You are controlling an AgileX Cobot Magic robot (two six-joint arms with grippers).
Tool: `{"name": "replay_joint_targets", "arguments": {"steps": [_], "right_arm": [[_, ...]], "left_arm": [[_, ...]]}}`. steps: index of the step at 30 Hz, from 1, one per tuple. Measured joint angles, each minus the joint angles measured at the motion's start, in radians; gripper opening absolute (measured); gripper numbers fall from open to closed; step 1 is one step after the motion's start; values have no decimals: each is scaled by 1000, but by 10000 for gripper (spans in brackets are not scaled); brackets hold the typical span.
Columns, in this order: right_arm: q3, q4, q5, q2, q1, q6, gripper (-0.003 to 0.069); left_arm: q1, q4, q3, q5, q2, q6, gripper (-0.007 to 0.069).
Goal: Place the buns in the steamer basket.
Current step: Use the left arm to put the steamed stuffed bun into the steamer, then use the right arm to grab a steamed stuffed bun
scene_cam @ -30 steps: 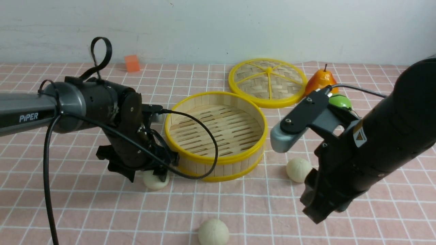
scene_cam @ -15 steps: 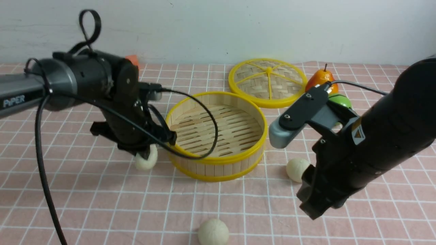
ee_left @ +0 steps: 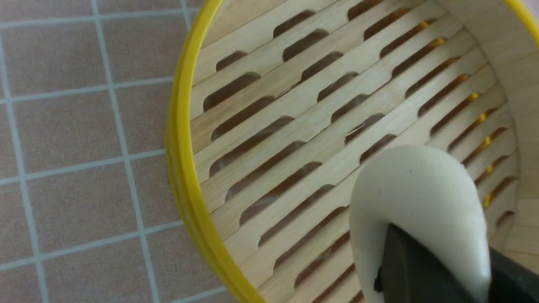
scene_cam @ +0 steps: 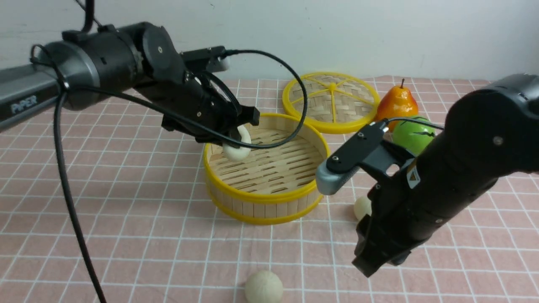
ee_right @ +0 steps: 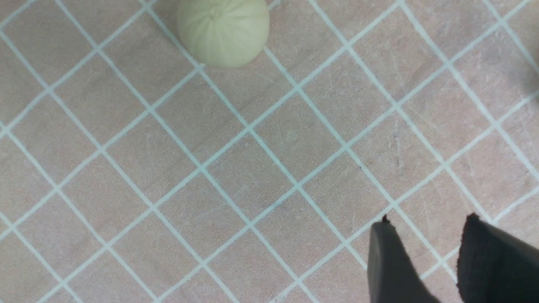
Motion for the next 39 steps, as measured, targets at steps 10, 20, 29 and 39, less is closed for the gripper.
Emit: {"name": "replay_joint_targets", "arguments": {"steps": [10, 20, 29, 39], "right_arm": [[0, 4, -9, 9, 0, -1, 261], [-8, 5, -60, 11, 3, -11, 407], [-92, 0, -68, 22, 164, -47, 543], [-170, -41, -143, 239, 246, -60, 547]], "left_arm": [[0, 35, 0, -30, 71, 4, 550], [0, 178, 1, 0, -96, -19, 587], [0, 341, 1, 98, -477, -147, 366], [0, 409, 128, 430, -744, -176, 24]]}}
